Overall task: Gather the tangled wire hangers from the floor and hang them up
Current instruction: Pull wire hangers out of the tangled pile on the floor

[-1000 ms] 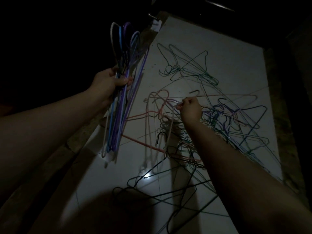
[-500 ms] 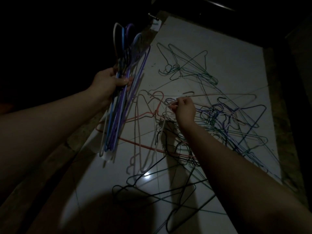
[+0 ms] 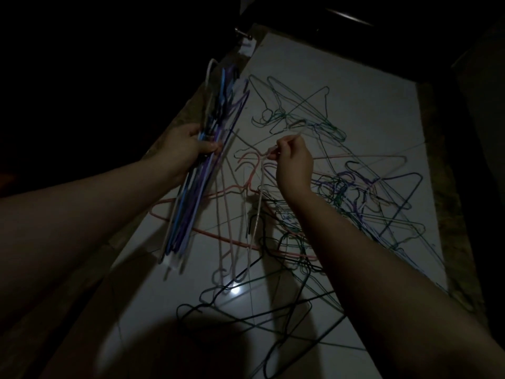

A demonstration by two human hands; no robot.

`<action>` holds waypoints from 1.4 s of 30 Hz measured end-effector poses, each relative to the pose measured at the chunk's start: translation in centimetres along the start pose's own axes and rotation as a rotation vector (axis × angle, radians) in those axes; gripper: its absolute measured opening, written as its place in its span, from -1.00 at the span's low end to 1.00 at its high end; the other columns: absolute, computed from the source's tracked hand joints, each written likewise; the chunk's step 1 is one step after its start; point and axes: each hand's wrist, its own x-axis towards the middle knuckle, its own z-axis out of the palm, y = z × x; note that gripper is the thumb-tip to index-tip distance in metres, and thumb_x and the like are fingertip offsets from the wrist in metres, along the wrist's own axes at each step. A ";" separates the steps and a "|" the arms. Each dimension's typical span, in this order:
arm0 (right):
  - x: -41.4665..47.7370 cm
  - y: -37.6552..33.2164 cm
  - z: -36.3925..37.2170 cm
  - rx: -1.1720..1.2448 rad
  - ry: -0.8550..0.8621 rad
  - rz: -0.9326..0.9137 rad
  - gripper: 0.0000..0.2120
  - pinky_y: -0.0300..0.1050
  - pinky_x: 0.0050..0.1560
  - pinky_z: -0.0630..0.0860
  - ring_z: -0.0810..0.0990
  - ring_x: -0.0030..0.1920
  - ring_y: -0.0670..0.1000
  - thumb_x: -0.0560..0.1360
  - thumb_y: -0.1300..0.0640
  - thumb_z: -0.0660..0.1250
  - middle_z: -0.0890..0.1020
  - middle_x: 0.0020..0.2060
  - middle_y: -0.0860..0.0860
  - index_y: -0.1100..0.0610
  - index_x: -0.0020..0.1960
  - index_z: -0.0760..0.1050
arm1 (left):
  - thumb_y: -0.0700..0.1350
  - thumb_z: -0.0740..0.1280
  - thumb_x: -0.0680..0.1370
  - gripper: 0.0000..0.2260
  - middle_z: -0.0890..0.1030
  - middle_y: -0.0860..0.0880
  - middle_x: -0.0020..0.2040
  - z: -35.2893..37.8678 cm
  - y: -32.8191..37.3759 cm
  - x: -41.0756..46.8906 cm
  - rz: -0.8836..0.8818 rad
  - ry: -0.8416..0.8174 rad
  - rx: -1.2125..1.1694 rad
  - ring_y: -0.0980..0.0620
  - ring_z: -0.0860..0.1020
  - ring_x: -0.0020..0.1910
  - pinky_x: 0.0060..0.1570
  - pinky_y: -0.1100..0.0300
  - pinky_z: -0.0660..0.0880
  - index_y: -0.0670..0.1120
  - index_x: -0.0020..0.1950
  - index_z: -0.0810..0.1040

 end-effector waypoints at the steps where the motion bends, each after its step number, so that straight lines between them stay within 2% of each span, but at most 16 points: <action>1: 0.0 -0.5 -0.1 -0.056 -0.004 -0.043 -0.84 0.00 -0.06 0.52 0.59 -0.19 0.04 0.63 0.19 0.11 0.60 -0.22 0.07 0.19 -0.09 0.40 | -0.44 0.27 0.49 -0.74 0.60 -0.03 -0.23 0.6 -0.1 -0.2 -0.002 -0.013 -0.007 0.12 0.58 -0.30 -0.29 0.32 0.57 -0.18 0.12 0.46; 3: -0.1 -1.3 -0.4 -0.159 0.002 -0.137 -0.81 -0.08 -0.18 0.43 0.54 -0.20 0.04 0.63 0.16 0.11 0.58 -0.22 0.04 0.20 -0.08 0.41 | -0.44 0.26 0.50 -0.76 0.61 0.05 -0.32 1.7 -0.2 -0.8 -0.002 -0.030 -0.011 0.11 0.57 -0.28 -0.30 0.34 0.56 -0.13 0.03 0.43; 7: -0.6 -2.8 -0.5 -0.317 0.033 -0.283 -0.79 -0.04 -0.22 0.41 0.55 -0.20 0.10 0.63 0.10 0.11 0.62 -0.18 0.10 0.20 0.03 0.46 | -0.39 0.30 0.49 -0.75 0.61 -0.08 -0.14 3.7 -0.8 -1.4 0.027 -0.069 0.060 0.10 0.60 -0.21 -0.29 0.35 0.58 -0.20 0.15 0.49; 9: -0.8 -3.3 -0.7 -0.366 0.041 -0.320 -0.79 -0.06 -0.27 0.33 0.55 -0.18 0.09 0.63 0.10 0.12 0.63 -0.15 0.12 0.19 0.07 0.47 | -0.37 0.31 0.50 -0.75 0.62 -0.07 -0.10 4.5 -0.8 -1.8 0.045 -0.104 0.086 0.14 0.61 -0.23 -0.32 0.36 0.55 -0.17 0.14 0.50; 11: -0.8 -3.6 -1.1 -0.375 0.059 -0.332 -0.79 -0.11 -0.28 0.22 0.54 -0.17 0.10 0.63 0.11 0.12 0.62 -0.13 0.13 0.19 0.09 0.47 | -0.36 0.32 0.50 -0.75 0.62 -0.03 -0.11 5.2 -0.6 -2.1 0.049 -0.136 0.100 0.16 0.60 -0.25 -0.34 0.37 0.54 -0.14 0.13 0.49; 15: -0.8 -3.5 -2.1 -0.317 0.106 -0.320 -0.80 -0.17 -0.27 0.17 0.50 -0.19 0.03 0.62 0.13 0.14 0.61 -0.11 0.12 0.20 0.11 0.47 | -0.34 0.32 0.50 -0.79 0.62 -0.09 -0.03 6.3 -0.2 -2.7 0.040 -0.182 0.122 0.02 0.62 -0.15 -0.25 0.29 0.57 -0.11 0.08 0.49; 19: -1.6 -3.2 -3.3 -0.278 0.174 -0.323 -0.79 -0.21 -0.31 0.13 0.43 -0.21 -0.07 0.62 0.15 0.15 0.62 -0.10 0.10 0.21 0.11 0.50 | -0.36 0.29 0.52 -0.81 0.60 -0.09 -0.15 7.5 0.0 -4.1 -0.008 -0.248 0.012 -0.02 0.58 -0.22 -0.25 0.20 0.58 -0.06 -0.06 0.48; 21: -2.3 -2.8 -3.7 -0.266 0.204 -0.300 -0.79 -0.22 -0.30 0.18 0.47 -0.21 -0.08 0.61 0.14 0.15 0.64 -0.09 0.05 0.18 0.10 0.52 | -0.34 0.30 0.52 -0.84 0.60 -0.08 -0.11 8.2 -0.2 -4.9 -0.032 -0.271 -0.014 -0.01 0.59 -0.19 -0.17 0.18 0.59 -0.11 0.02 0.48; 24: -3.1 -2.3 -4.9 -0.231 0.264 -0.241 -0.78 -0.18 -0.25 0.29 0.58 -0.12 0.01 0.61 0.13 0.16 0.66 -0.04 0.05 0.15 0.13 0.54 | -0.34 0.30 0.52 -0.74 0.59 -0.11 0.05 9.7 -0.3 -6.5 -0.094 -0.284 -0.042 -0.05 0.59 -0.03 0.00 0.11 0.56 -0.16 0.19 0.44; 28: -3.4 -4.2 -7.6 -0.205 0.314 -0.197 -0.75 -0.18 -0.20 0.37 0.62 -0.06 0.08 0.58 0.13 0.20 0.67 -0.01 0.08 0.18 0.15 0.57 | -0.33 0.30 0.52 -0.62 0.58 -0.14 0.13 11.8 1.5 -8.8 -0.180 -0.270 -0.095 -0.08 0.58 0.04 0.04 0.07 0.55 -0.18 0.33 0.39; 31: -3.4 -7.2 -10.1 -0.197 0.358 -0.239 -0.75 -0.24 -0.23 0.34 0.63 -0.11 0.07 0.55 0.14 0.21 0.68 -0.07 0.09 0.21 0.10 0.60 | -0.32 0.33 0.51 -0.54 0.51 -0.18 0.28 13.0 4.3 -10.3 -0.202 -0.263 -0.126 -0.11 0.54 0.16 0.18 0.00 0.51 -0.21 0.39 0.33; 35: -3.8 -12.0 -13.3 -0.165 0.377 -0.223 -0.74 -0.16 -0.18 0.46 0.64 -0.10 0.08 0.54 0.15 0.20 0.68 -0.08 0.10 0.23 0.08 0.60 | -0.32 0.32 0.51 -0.57 0.55 -0.17 0.21 14.1 9.3 -12.7 -0.211 -0.282 -0.157 -0.05 0.59 0.05 -0.02 0.16 0.58 -0.20 0.37 0.37; 39: -4.4 -17.8 -15.9 -0.156 0.381 -0.185 -0.75 -0.19 -0.17 0.45 0.63 -0.12 0.04 0.54 0.15 0.21 0.68 -0.10 0.08 0.22 0.06 0.61 | -0.32 0.31 0.52 -0.63 0.59 -0.11 0.12 14.0 15.4 -15.6 -0.246 -0.276 -0.188 0.06 0.61 -0.09 -0.20 0.27 0.57 -0.19 0.32 0.41; 42: -4.8 -23.3 -17.2 -0.156 0.361 -0.131 -0.73 -0.15 -0.14 0.49 0.64 -0.11 0.03 0.54 0.12 0.21 0.69 -0.08 0.07 0.20 0.07 0.62 | -0.33 0.30 0.52 -0.65 0.60 -0.11 0.12 13.3 21.0 -17.0 -0.248 -0.281 -0.207 0.05 0.61 -0.06 -0.21 0.29 0.56 -0.18 0.30 0.44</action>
